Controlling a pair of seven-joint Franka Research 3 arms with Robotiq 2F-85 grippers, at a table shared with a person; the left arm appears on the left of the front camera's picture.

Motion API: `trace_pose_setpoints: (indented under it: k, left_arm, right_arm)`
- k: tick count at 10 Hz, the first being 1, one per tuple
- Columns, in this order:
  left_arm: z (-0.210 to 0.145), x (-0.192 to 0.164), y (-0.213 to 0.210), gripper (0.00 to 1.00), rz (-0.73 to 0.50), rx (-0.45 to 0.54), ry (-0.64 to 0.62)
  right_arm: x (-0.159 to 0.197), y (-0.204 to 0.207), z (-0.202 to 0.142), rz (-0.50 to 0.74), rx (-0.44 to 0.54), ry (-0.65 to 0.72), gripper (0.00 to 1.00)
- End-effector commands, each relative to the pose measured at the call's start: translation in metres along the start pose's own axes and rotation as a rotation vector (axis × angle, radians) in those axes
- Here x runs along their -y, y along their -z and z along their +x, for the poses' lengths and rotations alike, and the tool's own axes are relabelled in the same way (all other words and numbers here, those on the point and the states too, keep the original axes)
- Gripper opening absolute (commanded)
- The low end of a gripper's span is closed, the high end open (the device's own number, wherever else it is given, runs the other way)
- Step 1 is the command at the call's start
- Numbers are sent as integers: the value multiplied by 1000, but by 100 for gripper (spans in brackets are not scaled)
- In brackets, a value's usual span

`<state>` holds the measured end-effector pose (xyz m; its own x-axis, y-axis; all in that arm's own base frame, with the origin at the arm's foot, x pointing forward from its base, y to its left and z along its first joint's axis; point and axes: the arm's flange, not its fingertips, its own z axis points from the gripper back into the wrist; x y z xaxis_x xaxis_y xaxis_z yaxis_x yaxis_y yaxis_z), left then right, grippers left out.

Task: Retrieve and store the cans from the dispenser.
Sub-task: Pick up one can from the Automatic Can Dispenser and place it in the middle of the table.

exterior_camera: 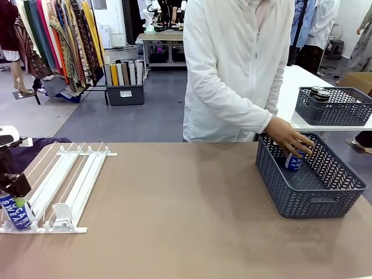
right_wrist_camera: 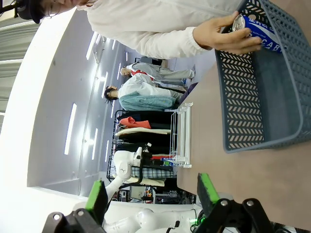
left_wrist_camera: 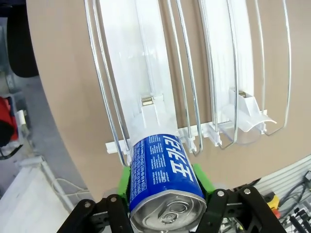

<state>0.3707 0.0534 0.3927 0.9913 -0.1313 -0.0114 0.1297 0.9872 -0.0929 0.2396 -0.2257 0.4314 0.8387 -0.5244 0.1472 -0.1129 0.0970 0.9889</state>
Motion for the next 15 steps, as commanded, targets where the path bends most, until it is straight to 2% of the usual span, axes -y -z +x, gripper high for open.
trace_pose_setpoints:
  k: [1,4,6,8,9,11,12,15]
  left_arm:
    - [-4,1,-7,0,30,23,-19]
    - [-13,5,-34,0,43,77,-8]
    - [-37,15,-98,0,-11,139,19]
    - [-73,21,-166,0,-16,255,53]
    - [-85,18,-188,0,-30,309,21]
    - [-88,13,-191,0,-100,354,17]
    - [-97,20,-201,0,-8,310,26]
    - [-97,20,-201,0,-8,310,26]
  right_arm:
    - [-2,0,1,13,3,-24,100]
    - [-2,0,1,13,3,-24,100]
    - [-2,0,1,13,3,-24,100]
    - [-2,0,1,13,3,-24,100]
    - [-2,0,1,13,3,-24,100]
    - [-2,0,1,13,3,-24,100]
    - [-2,0,1,13,3,-24,100]
    - [-2,0,1,13,3,-24,100]
